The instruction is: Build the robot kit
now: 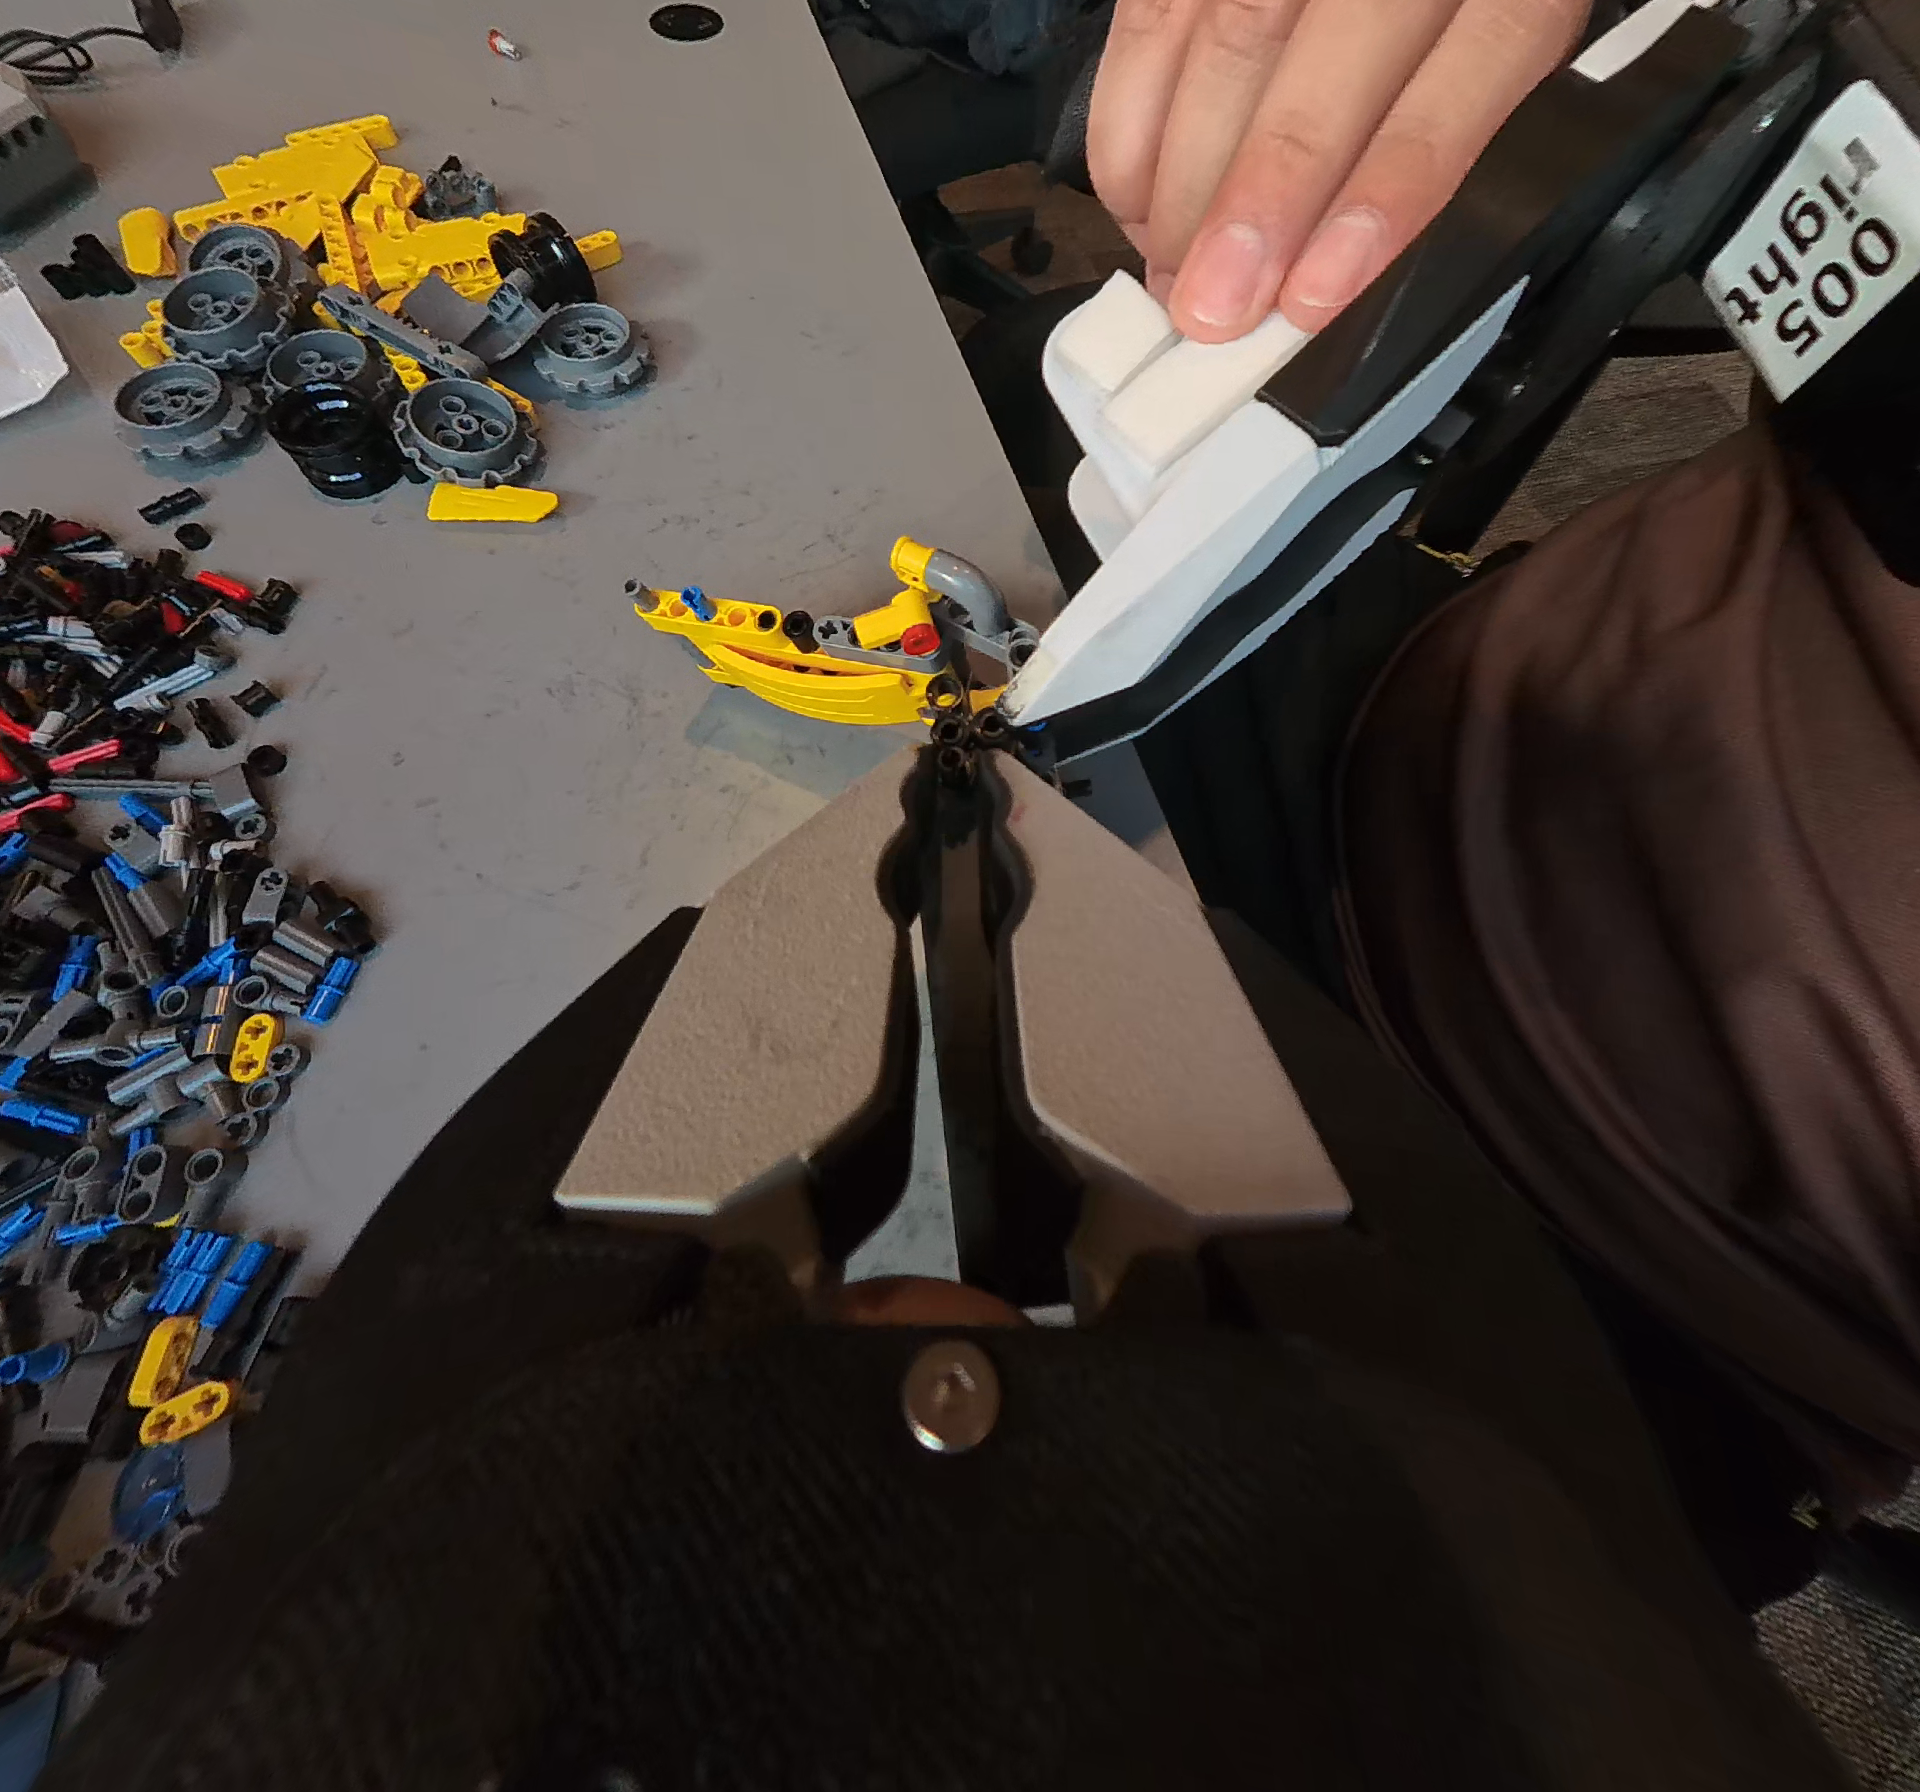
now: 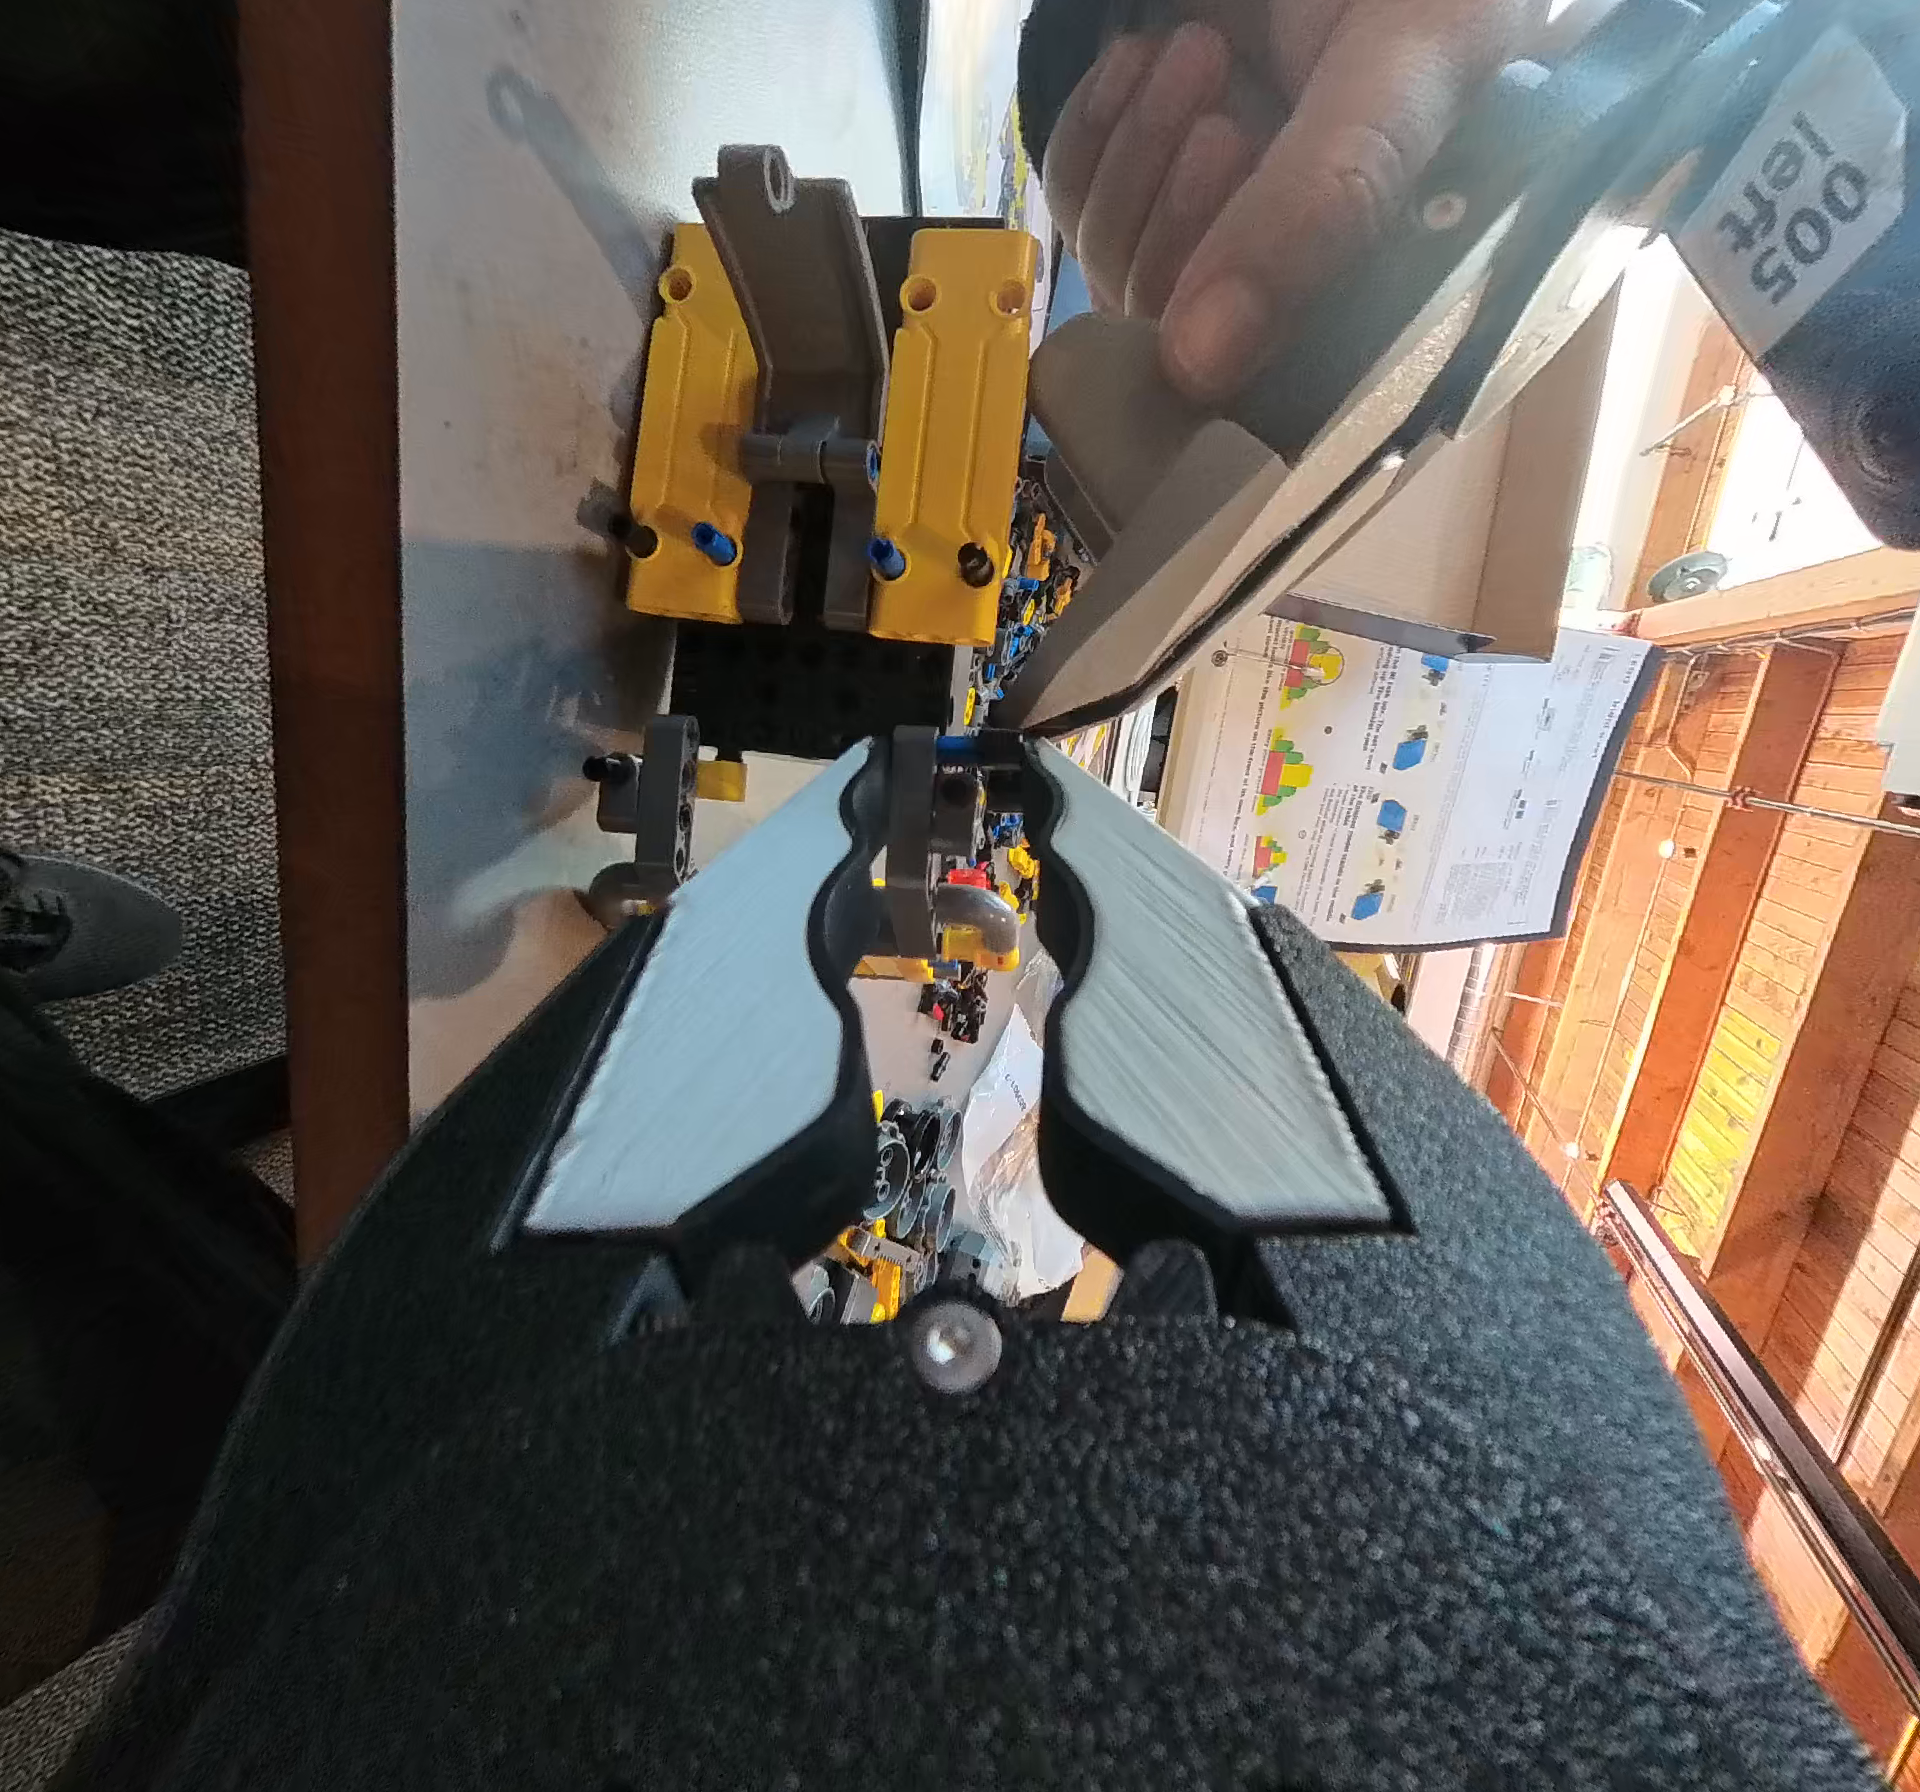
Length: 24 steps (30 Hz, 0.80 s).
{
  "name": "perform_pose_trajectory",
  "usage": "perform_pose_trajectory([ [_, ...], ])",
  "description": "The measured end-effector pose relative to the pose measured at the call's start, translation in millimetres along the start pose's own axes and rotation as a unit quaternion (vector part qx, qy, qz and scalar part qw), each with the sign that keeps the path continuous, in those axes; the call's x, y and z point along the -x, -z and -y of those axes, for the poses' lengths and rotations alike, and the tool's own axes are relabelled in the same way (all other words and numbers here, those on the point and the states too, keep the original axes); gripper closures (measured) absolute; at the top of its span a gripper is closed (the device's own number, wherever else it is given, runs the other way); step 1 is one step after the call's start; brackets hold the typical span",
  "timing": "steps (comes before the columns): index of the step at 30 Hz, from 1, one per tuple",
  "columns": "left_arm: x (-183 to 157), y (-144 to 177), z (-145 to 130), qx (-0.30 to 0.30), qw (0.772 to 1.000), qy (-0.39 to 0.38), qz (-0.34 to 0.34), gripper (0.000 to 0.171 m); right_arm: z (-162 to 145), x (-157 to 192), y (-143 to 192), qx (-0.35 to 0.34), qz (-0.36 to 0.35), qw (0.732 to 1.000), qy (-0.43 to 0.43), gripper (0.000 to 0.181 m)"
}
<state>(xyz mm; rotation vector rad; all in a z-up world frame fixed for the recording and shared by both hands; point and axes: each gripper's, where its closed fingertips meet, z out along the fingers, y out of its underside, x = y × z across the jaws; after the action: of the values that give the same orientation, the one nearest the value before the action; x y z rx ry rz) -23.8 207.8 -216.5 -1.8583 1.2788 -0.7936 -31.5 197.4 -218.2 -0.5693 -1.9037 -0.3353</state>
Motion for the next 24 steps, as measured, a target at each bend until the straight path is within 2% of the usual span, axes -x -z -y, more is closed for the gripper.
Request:
perform_pose_trajectory([
  [10,3.6,1.3,-1.2,0.017,1.0,0.003,0.014,0.167,-2.0,-0.8,-2.4,-0.002,0.005,1.0,-0.029,0.161],
  [19,1.4,2.1,-2.4,0.029,0.999,0.015,0.003,0.167,-0.1,-0.1,-1.0,-0.001,-0.011,1.0,0.023,0.162],
  [24,6.6,3.9,-3.8,0.056,0.998,0.002,0.029,0.168,-2.5,-1.1,-5.4,-0.002,-0.001,1.0,0.008,0.162],
])
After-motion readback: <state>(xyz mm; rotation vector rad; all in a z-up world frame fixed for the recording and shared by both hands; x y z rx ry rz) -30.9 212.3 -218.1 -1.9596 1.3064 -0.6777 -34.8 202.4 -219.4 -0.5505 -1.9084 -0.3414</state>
